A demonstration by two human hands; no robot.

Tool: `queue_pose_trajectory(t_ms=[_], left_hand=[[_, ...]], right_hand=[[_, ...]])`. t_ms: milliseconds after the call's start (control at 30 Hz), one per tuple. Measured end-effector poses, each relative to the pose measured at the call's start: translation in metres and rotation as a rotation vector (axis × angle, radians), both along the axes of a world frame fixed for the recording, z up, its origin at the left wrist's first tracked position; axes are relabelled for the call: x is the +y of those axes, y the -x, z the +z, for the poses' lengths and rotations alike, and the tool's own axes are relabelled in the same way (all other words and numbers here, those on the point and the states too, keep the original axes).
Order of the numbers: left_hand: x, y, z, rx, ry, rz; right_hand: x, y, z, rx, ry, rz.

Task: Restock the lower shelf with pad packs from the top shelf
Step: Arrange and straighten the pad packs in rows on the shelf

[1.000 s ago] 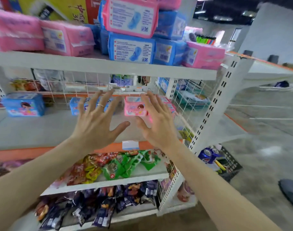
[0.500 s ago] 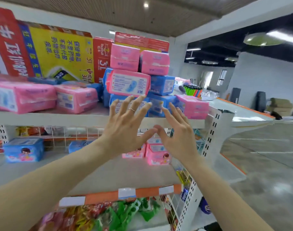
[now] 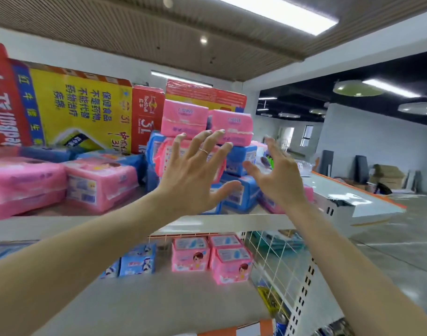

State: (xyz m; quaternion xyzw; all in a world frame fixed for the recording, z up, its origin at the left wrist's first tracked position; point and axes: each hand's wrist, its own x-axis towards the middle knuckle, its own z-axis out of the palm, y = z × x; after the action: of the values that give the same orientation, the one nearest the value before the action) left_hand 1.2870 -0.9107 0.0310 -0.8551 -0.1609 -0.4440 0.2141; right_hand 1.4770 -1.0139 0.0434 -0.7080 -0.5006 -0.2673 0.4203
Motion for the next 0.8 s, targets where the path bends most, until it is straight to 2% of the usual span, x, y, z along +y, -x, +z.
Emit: queue_pose_trajectory(t_ms=[133,367,667,800], left_hand=[[0.016,-0.002,0.011,0.006,-0.007,0.003],[0.030,-0.003,0.018,-0.031,-0.031,-0.018],[0.031,0.004,0.012,-0.081,-0.018,-0.044],[0.031,0.017,0.008,-0.077,0.002,-0.025]], right_hand=[[0.026,-0.007,0.030,-0.108,0.041,-0.029],[0.062,-0.011,0.051,-0.352,0.298,-0.207],[0.078,-0.015,0.056,-0.627,0.096,-0.327],[0.061,-0.013,0.061,-0.611,-0.050,-0.315]])
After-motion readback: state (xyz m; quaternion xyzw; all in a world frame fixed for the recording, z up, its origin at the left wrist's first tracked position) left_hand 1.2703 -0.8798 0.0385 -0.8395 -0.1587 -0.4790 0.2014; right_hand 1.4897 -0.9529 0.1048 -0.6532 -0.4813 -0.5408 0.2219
